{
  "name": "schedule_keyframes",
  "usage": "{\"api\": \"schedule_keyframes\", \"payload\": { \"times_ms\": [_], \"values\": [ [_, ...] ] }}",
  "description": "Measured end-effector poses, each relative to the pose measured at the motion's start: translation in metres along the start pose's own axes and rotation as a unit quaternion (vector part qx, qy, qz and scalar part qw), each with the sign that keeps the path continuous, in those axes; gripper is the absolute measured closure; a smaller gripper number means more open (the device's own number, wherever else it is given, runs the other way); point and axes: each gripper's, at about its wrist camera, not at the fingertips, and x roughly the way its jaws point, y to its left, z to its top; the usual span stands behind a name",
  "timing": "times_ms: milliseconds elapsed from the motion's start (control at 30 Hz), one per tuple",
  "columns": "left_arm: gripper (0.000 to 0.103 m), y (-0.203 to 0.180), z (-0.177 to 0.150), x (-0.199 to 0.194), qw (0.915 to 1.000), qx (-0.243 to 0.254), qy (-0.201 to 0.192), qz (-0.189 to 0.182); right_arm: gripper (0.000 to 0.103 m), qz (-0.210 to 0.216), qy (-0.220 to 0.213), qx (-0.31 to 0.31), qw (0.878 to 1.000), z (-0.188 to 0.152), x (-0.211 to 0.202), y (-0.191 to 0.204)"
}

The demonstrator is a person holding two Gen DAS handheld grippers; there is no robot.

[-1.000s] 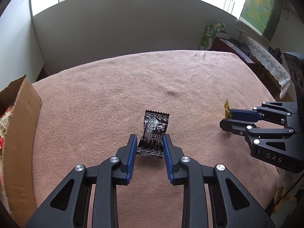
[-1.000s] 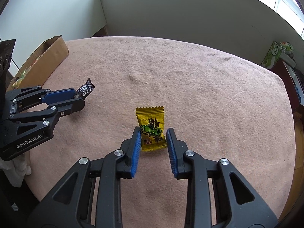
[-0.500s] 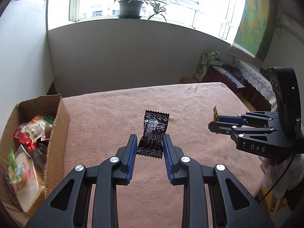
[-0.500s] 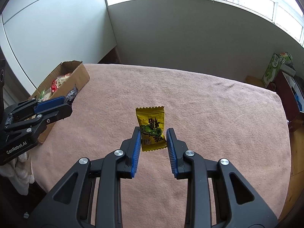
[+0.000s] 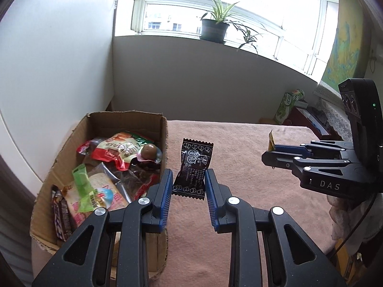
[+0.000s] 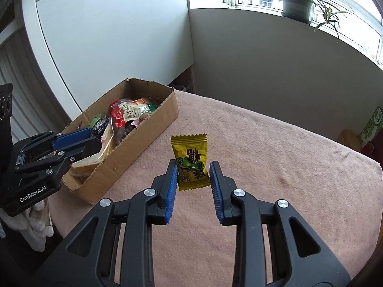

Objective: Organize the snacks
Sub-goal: 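Carry the black and yellow candies into the box with both tools and release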

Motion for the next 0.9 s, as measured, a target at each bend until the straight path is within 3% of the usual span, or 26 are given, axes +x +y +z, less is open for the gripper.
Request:
{"api": "schedule_keyframes", "payload": {
  "times_ms": [367, 767, 833, 900],
  "values": [
    [0.077, 0.075, -0.005, -0.017, 0.9974, -0.056, -0.015, 0.042, 0.075, 0.033, 0.002, -0.031, 0.999, 0.040, 0.039, 0.070],
    [0.077, 0.101, -0.011, -0.014, 0.9951, -0.073, -0.006, 0.066, 0.073, 0.044, 0.020, -0.029, 0.998, 0.055, 0.078, 0.096],
    [0.077, 0.103, -0.012, -0.015, 0.9948, -0.075, -0.006, 0.069, 0.068, 0.043, 0.021, -0.025, 0.999, 0.055, 0.078, 0.095],
    [0.072, 0.104, -0.012, -0.016, 0.9945, -0.078, -0.007, 0.070, 0.050, 0.041, 0.017, -0.022, 0.999, 0.055, 0.077, 0.094]
  ]
}}
